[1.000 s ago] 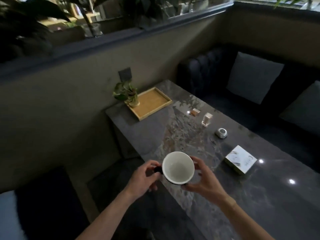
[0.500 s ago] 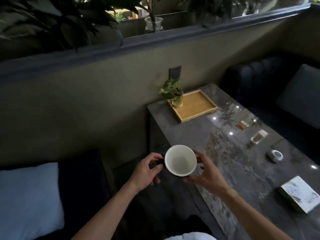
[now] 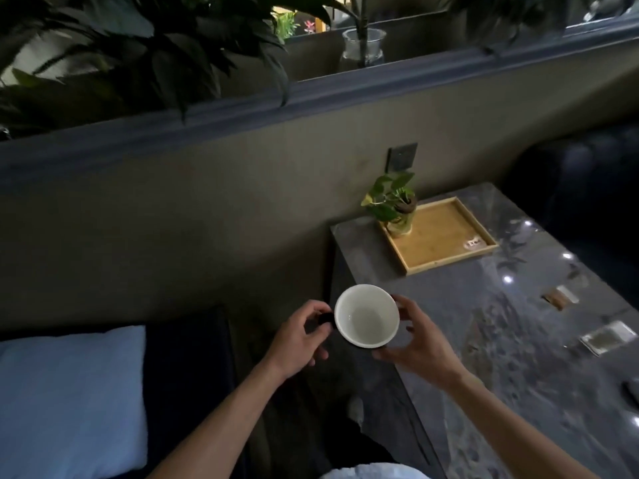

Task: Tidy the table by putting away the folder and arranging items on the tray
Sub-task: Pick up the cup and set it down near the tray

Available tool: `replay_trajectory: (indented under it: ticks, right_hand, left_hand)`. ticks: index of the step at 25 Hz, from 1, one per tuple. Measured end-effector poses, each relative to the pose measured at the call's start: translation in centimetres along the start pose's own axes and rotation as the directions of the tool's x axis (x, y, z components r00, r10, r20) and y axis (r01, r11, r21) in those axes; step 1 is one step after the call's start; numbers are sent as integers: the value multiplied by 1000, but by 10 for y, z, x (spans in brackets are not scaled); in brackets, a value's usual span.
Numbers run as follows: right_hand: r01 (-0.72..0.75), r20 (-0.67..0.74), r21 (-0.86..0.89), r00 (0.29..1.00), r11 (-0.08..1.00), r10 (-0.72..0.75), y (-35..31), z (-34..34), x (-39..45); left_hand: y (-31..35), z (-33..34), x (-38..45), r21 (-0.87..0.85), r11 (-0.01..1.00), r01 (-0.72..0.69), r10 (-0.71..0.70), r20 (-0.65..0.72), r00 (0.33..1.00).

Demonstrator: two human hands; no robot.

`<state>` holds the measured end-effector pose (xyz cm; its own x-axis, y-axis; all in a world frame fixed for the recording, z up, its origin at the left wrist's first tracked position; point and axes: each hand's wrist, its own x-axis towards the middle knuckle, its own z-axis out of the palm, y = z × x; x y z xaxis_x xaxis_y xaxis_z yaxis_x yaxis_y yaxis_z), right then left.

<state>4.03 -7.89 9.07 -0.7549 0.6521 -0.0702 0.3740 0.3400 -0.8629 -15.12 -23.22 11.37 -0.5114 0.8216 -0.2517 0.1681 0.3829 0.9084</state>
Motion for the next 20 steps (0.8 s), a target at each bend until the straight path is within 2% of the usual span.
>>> replay_trajectory:
  ticks: [7, 12, 20]
  right_hand:
    - [-33, -33, 46, 999, 998, 35, 15, -33, 63]
    - [-84, -167, 83, 981, 993, 97, 36, -62, 83]
    - [-163, -360, 117, 912, 980, 194, 60, -94, 80]
  left_hand:
    - [30, 5, 84, 43, 999, 19, -22, 48, 999]
    - [54, 30, 145, 118, 993, 20, -39, 159, 987]
    - [81, 76, 209, 195, 978, -72, 1, 342, 940]
